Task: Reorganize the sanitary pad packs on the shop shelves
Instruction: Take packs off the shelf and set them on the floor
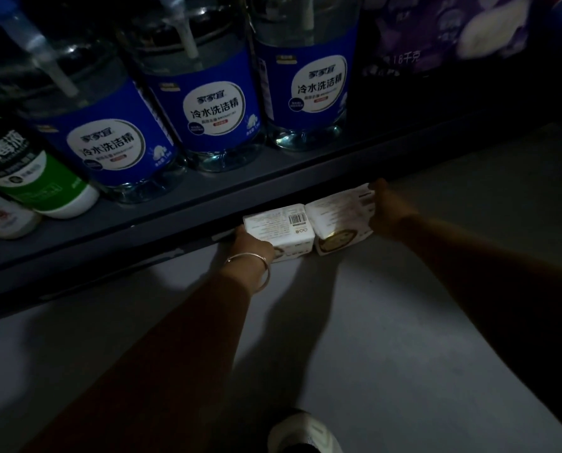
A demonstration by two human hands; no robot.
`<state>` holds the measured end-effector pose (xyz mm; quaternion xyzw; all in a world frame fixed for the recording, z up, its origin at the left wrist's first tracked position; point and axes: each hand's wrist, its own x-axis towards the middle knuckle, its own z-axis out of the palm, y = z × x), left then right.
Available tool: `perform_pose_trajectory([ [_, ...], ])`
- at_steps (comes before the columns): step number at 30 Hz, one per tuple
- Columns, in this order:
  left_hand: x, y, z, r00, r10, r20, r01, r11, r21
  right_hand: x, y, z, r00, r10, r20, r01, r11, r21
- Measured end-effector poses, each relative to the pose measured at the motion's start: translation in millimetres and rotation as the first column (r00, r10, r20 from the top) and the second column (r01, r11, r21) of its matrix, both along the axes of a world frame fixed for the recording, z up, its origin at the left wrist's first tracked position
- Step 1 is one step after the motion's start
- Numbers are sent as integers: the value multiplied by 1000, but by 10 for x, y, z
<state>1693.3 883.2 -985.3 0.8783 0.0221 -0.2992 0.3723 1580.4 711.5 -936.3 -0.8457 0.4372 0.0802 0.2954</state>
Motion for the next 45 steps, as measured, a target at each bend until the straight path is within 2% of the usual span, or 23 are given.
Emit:
perform_pose_trajectory([
  [3, 46, 38, 52, 1000, -19, -21, 20, 996, 88, -10, -25, 159, 999, 38, -37, -40, 998, -58],
  [5, 52, 88, 217, 997, -81, -15, 83, 984, 156, 9, -46, 336, 996, 90, -2, -90, 993, -73],
  [7, 61, 154, 445, 985, -175, -6, 173, 966, 194, 57, -65, 564, 985, 147, 91, -149, 989, 14],
  [8, 57, 181, 580, 977, -214, -7, 212, 962, 173, 83, -54, 710, 978, 149, 143, -163, 982, 91],
  [10, 73, 232, 835, 976, -216, 0, 216, 976, 24, 138, 14, 1058, 962, 137, 236, -189, 959, 212],
  [12, 98, 310, 1154, 987, -160, 6, 159, 978, -136, 219, 108, 1393, 935, 124, 333, -212, 947, 243],
  [14, 147, 407, 1477, 987, -163, 13, 161, 958, -237, 296, 251, 1719, 902, 150, 404, -251, 945, 209],
  [20, 343, 763, 2300, 957, -240, 163, 282, 896, -342, 541, 772, 2381, 831, 302, 467, -404, 905, 134],
  [28, 551, 1277, 3357, 909, -275, 314, 389, 828, -403, 804, 1429, 3263, 757, 366, 541, -476, 876, 74],
  [32, 656, 1473, 3837, 877, -275, 394, 437, 799, -413, 922, 1656, 3648, 733, 345, 587, -454, 890, 44],
  [36, 821, 1633, 4262, 847, -237, 475, 458, 779, -428, 1064, 1812, 4005, 706, 394, 589, -406, 906, -119],
  [40, 1019, 1623, 4594, 799, -183, 573, 475, 777, -413, 1217, 1782, 4266, 702, 405, 586, -268, 912, -309],
  [45, 1243, 1349, 4964, 719, -105, 687, 513, 747, -422, 1339, 1457, 4541, 710, 378, 595, -109, 893, -437],
])
